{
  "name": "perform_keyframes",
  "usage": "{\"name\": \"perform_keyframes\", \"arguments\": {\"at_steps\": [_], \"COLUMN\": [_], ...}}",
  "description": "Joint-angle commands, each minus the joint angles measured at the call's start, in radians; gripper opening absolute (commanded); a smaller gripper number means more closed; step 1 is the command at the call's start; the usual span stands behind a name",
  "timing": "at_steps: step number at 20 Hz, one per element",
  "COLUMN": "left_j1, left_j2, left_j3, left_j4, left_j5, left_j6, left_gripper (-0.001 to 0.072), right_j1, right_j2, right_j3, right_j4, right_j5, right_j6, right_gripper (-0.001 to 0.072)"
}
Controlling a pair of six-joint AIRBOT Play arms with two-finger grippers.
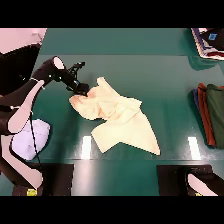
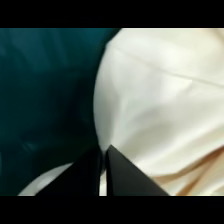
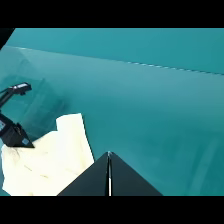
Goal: Fold the shirts.
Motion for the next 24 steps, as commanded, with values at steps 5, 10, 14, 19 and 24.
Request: {"name": "perform_keyframes", "arguments": {"at_steps": [5,10,14,19,24], "left_j1": [0.000,0.000,0.000,0.000,0.000], "left_j2": [0.135,0.195,0.194,0.194,0.194], "left_j3": [0.199,0.203,0.203,0.203,0.203], "left_j4": [-0.002,-0.002,-0.002,-0.002,-0.002], "left_j5": [-0.023,-0.036,-0.035,-0.035,-0.052], "left_j6": [-0.016,-0.016,-0.017,-0.017,-0.017], "left_gripper": [0.0024,0.0024,0.0025,0.0024,0.0024], "right_j1": [-0.083,-0.124,0.027,0.155,0.155], "right_j2": [0.061,0.128,0.127,0.127,0.127], "right_j3": [-0.237,-0.822,-1.123,-1.183,-1.183], "right_j4": [-0.061,-0.050,0.034,0.062,0.047], "right_j5": [0.243,0.212,0.016,-0.113,-0.153], "right_j6": [0.056,0.053,0.051,0.057,0.065], "right_gripper": [0.0019,0.0533,0.0522,0.0477,0.0426]}}
